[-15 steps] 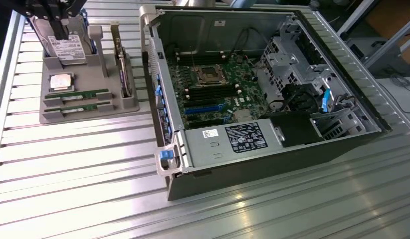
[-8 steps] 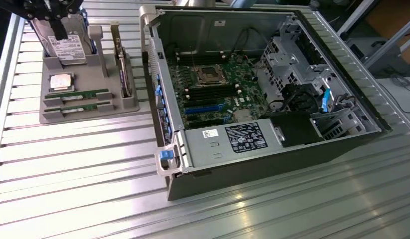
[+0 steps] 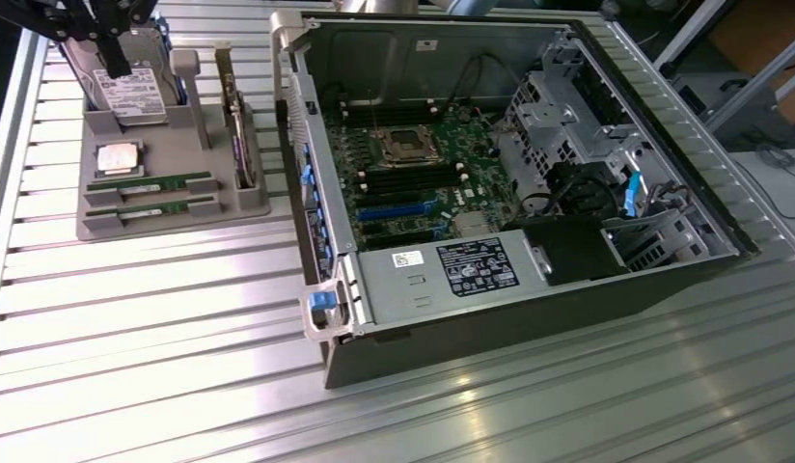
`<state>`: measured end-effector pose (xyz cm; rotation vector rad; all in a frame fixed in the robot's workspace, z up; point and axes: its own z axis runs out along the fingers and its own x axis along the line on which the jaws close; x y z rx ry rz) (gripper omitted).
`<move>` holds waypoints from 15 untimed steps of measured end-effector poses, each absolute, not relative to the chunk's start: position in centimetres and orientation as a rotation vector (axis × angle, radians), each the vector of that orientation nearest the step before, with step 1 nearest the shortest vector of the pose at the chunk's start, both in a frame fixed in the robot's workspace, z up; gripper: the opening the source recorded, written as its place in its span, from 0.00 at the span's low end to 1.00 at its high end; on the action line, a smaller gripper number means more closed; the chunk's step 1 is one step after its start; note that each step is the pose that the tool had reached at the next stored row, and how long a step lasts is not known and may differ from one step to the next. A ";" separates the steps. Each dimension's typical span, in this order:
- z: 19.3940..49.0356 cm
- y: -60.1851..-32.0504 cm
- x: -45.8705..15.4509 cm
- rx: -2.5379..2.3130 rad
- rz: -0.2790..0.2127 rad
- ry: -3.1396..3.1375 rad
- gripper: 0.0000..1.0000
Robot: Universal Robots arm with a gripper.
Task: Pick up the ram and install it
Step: 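Pick up the ram and move it above insertion slot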
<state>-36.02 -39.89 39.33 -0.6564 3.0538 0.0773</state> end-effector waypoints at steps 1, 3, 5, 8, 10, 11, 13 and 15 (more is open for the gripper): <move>39.3 -39.9 -36.0 -0.675 0.077 3.050 0.11; 39.3 -39.9 -36.0 -0.712 0.078 3.042 0.11; 39.3 -39.9 -36.0 -0.762 0.078 3.031 0.11; 39.3 -39.9 -36.0 -0.857 0.079 3.007 0.11; 39.3 -39.9 -36.0 -0.893 0.079 2.997 0.11; 39.3 -39.9 -36.0 -0.912 0.079 2.992 0.11; 39.3 -39.9 -36.0 -0.954 0.079 2.979 0.11; 39.3 -39.9 -36.0 -0.989 0.080 2.969 0.11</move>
